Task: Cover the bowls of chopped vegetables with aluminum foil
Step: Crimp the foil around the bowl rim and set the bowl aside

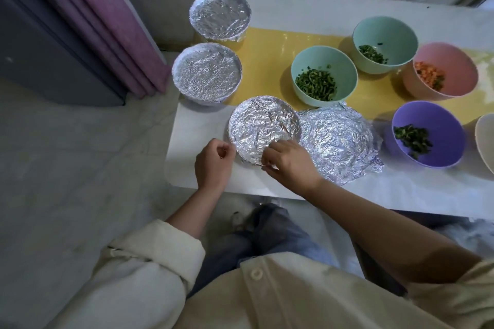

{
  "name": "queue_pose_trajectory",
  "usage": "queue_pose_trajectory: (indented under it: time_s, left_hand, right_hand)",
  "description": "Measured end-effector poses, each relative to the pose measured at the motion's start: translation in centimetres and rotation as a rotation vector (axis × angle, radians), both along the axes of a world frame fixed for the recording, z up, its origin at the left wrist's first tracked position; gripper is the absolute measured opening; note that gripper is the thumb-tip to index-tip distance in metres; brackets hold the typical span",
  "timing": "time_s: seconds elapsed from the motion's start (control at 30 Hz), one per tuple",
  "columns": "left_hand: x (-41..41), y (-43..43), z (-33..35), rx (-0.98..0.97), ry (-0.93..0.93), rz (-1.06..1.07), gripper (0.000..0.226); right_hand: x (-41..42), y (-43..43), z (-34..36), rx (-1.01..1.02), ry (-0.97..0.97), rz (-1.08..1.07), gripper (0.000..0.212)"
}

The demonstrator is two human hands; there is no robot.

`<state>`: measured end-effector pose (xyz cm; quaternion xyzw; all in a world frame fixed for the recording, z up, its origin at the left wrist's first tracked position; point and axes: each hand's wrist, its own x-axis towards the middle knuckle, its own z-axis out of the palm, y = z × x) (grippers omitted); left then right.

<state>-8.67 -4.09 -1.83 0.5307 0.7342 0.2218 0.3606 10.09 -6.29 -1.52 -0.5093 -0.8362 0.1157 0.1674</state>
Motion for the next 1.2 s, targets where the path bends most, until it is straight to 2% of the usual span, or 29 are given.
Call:
queue_pose_trajectory:
  time_s: [0.13,0.27,0.57,0.7,0.87,1.1,1.2]
  left_hand:
    - [-0.1,-0.4,-0.5,-0.029,-0.057,-0.027,0.029]
    - [0.3,-0.8,-0.1,-0.204,-0.136,-0.094,0.043]
    - [2.6,0.5,1.8,-0.419,-0.298,-0.029,0.033]
    - [2.7,1.3,2.2,-0.526,-0.284,-0.083,0.031]
    - [2.7,1.4,1.4,-0.470,-0.241,-0.113,0.035]
    - [3.2,0.6,1.4,-0.426,-0.293,0.016,0.018]
    - [3.5,1.1,1.1,-0.397,-0.221,-0.019,0.021]
  right_hand:
    - [-0.3,0.3,0.2,0.015,-0.005,0.055,0.016]
    - [-0.7,0.4,0.2,0.012,-0.021,0.077,0.018]
    - [-0.5,0.4,-0.4,0.045,0.010,0.109,0.018]
    - [-0.4,0.3,-0.7,0.053,0.021,0.099,0.018]
    - [-0.9,0.4,-0.2,0.060,0.035,0.098,0.027]
    - [-0.9,0.3,-0.5,0.083,0.032,0.080,0.026]
    - [-1.2,0.3,-0.6,0.080,0.036,0.068,0.030]
